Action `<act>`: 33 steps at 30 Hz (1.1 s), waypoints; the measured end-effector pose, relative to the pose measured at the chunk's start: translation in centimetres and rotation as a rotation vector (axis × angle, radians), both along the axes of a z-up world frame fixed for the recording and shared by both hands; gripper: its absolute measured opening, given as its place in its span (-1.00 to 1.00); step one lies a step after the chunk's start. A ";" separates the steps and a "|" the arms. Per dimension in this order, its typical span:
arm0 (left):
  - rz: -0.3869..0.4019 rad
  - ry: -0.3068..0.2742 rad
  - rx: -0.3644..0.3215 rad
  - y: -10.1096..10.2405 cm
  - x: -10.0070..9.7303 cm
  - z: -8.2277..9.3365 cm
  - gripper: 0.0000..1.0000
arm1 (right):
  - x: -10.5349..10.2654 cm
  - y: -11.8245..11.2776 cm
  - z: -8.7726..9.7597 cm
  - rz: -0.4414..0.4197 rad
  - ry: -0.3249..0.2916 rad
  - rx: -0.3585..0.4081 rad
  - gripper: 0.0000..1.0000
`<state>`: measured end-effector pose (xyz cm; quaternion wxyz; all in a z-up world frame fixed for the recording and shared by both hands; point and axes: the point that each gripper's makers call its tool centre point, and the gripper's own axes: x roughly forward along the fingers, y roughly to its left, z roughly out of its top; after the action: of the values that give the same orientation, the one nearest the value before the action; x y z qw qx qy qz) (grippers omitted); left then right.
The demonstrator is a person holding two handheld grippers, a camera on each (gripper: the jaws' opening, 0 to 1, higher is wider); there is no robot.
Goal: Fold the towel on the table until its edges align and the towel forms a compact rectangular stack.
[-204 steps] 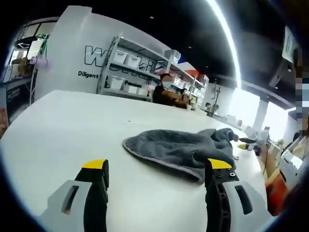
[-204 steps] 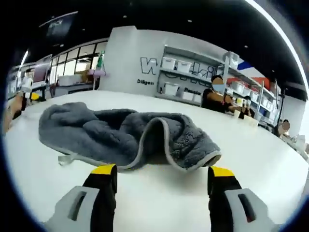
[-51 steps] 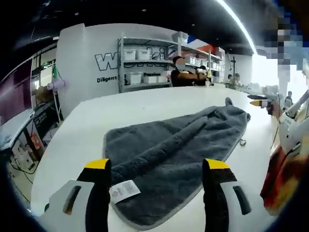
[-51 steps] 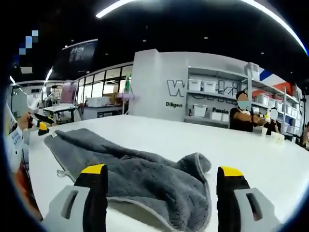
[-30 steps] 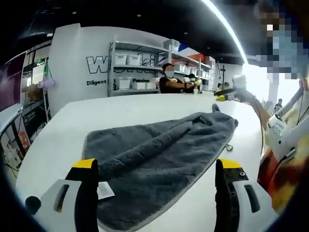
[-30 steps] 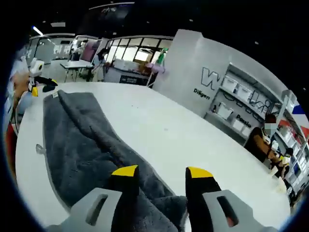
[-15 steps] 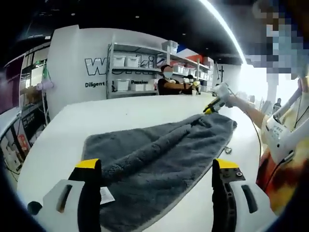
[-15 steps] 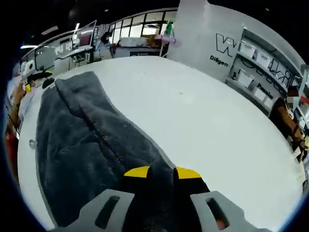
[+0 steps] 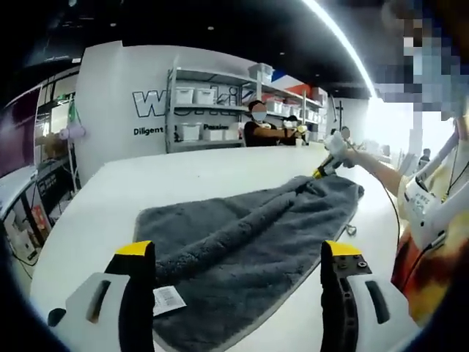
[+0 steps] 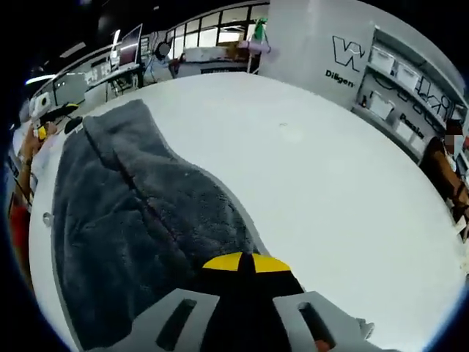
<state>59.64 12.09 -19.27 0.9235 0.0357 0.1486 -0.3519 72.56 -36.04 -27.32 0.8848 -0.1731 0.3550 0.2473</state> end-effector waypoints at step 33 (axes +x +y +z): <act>0.000 0.024 -0.015 -0.5 -0.7 -0.3 0.74 | 11.4 1.1 0.8 -0.042 -0.169 -0.012 -1.00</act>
<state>58.99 11.59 -19.61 0.9219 0.0244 0.1569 -0.3533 83.91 -34.98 -26.50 0.9155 -0.1913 0.2841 0.2109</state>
